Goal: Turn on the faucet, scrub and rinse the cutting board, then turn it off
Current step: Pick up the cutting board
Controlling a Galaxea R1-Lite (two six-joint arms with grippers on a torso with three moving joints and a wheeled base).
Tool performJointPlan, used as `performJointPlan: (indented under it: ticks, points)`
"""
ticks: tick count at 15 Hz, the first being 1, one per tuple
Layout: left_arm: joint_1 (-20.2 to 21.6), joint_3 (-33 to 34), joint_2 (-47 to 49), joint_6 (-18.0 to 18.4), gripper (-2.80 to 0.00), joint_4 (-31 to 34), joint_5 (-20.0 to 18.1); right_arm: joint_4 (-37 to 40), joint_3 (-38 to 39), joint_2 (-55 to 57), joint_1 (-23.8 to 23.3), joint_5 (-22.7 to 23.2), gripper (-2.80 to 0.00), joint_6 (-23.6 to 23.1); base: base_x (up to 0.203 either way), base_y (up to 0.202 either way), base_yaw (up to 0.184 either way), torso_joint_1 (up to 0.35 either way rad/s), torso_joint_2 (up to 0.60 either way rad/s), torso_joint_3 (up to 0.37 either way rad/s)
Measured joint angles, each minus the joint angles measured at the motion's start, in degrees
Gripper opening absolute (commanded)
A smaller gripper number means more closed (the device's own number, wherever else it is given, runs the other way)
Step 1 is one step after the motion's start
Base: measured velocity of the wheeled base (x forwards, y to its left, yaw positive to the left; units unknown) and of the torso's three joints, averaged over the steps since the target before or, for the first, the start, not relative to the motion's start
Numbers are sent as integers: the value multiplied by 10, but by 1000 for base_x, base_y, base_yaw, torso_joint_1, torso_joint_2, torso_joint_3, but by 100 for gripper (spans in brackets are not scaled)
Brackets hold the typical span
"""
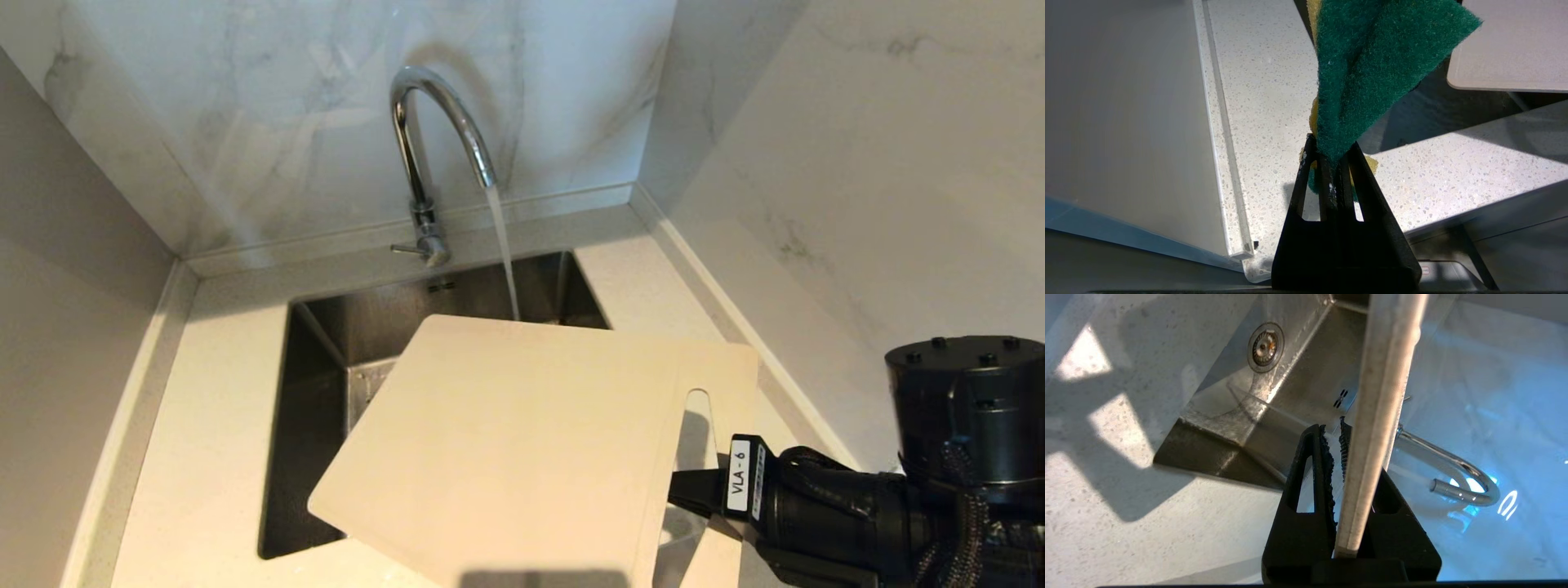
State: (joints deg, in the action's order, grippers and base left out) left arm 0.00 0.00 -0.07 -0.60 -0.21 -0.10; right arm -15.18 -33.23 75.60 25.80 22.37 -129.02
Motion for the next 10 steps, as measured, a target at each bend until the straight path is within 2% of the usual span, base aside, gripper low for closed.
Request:
performJointPlan:
  ticks: [10]
  points:
    - [0,0,0,0,-280,0,0,146,-88,12,-23,-1,-280,-84,0,0,0,0,0,0]
